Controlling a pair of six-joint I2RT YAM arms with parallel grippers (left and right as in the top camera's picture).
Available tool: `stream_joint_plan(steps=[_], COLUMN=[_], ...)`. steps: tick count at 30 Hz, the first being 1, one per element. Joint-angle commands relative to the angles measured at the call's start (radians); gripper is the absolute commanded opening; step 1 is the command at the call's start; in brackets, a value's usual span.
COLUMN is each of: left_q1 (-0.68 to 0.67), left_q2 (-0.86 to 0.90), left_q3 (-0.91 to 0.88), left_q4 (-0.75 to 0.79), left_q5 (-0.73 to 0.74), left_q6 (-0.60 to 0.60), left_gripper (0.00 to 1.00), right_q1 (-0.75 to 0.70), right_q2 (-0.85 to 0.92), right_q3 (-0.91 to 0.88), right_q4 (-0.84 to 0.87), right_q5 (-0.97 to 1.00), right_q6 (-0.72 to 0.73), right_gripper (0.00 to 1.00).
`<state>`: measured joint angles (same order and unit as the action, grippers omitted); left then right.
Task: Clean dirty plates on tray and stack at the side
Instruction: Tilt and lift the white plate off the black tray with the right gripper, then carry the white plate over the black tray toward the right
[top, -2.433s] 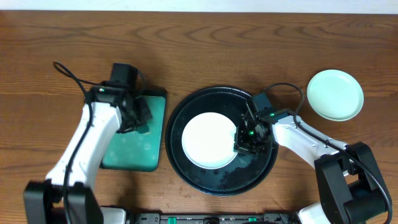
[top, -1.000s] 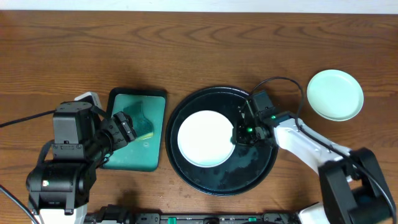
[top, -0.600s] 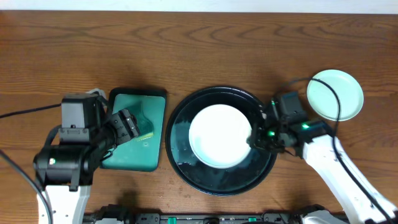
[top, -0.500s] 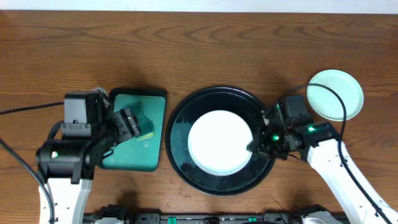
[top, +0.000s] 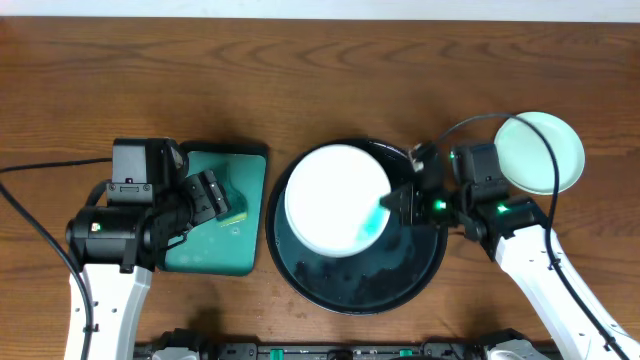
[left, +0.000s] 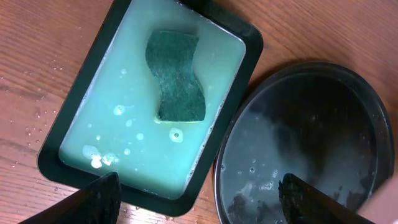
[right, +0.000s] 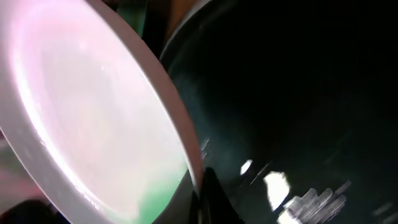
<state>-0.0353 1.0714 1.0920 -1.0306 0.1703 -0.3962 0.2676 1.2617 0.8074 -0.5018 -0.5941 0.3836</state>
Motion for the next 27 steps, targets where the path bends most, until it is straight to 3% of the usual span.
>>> stream_joint_plan(steps=[1,6,11,19,27], left_q1=[0.003,0.003,0.003,0.003,0.003], left_q2=[0.000,0.000,0.000,0.000,0.000], left_q3=[0.005,0.005,0.005,0.005,0.005], left_q4=[-0.005,-0.008,-0.008,-0.008,-0.008], left_q5=[0.006,0.006,0.005,0.001,0.001], left_q6=[-0.009,-0.009,-0.008,-0.008,-0.008], left_gripper=[0.82,0.82,0.82,0.82,0.82], right_q1=[0.003,0.006,0.049,0.215,0.455], right_q2=[-0.013,-0.025,-0.047,-0.048,-0.046], right_q3=[0.007,0.066,0.177,0.344,0.371], right_q4=[0.055,0.023,-0.102,-0.316,-0.446], right_q5=[0.156,0.241,0.523,0.954,1.384], right_q6=[-0.082,-0.215,-0.304,-0.348,-0.393], right_gripper=[0.02,0.02,0.02,0.02,0.01])
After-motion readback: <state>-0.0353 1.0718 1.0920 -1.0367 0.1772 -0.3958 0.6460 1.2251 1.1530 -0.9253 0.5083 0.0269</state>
